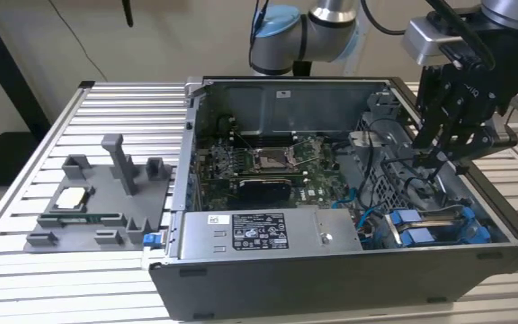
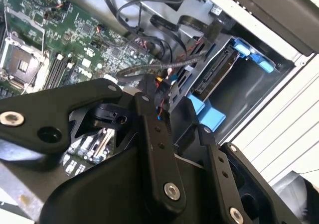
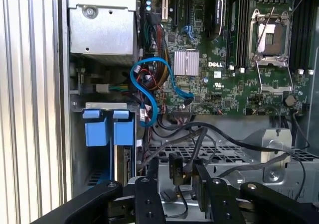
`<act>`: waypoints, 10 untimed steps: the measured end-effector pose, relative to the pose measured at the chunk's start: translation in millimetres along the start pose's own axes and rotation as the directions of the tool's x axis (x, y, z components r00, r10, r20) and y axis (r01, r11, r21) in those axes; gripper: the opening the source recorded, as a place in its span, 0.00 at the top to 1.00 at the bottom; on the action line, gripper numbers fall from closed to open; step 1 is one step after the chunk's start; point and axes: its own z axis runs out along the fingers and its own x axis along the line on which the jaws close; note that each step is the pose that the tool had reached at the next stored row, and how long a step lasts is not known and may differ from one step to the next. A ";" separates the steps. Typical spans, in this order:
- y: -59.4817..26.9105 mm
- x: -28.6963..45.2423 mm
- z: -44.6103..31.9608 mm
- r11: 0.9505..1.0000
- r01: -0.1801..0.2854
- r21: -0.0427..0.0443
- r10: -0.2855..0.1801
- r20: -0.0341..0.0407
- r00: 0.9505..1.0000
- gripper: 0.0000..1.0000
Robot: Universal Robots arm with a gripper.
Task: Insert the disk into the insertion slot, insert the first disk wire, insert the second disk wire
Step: 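Insert the first disk wire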
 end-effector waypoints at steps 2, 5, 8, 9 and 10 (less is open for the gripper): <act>1.1 -0.1 0.1 1.000 -0.008 0.001 0.008 -0.001 1.000 0.59; 3.4 0.0 1.0 1.000 -0.020 0.002 0.020 -0.001 1.000 0.59; 3.6 0.1 1.8 1.000 -0.023 0.004 0.023 -0.002 1.000 0.59; 3.7 0.0 2.1 1.000 -0.023 0.005 0.023 -0.001 1.000 0.59; 3.7 -0.1 2.1 1.000 -0.024 0.005 0.024 -0.001 1.000 0.59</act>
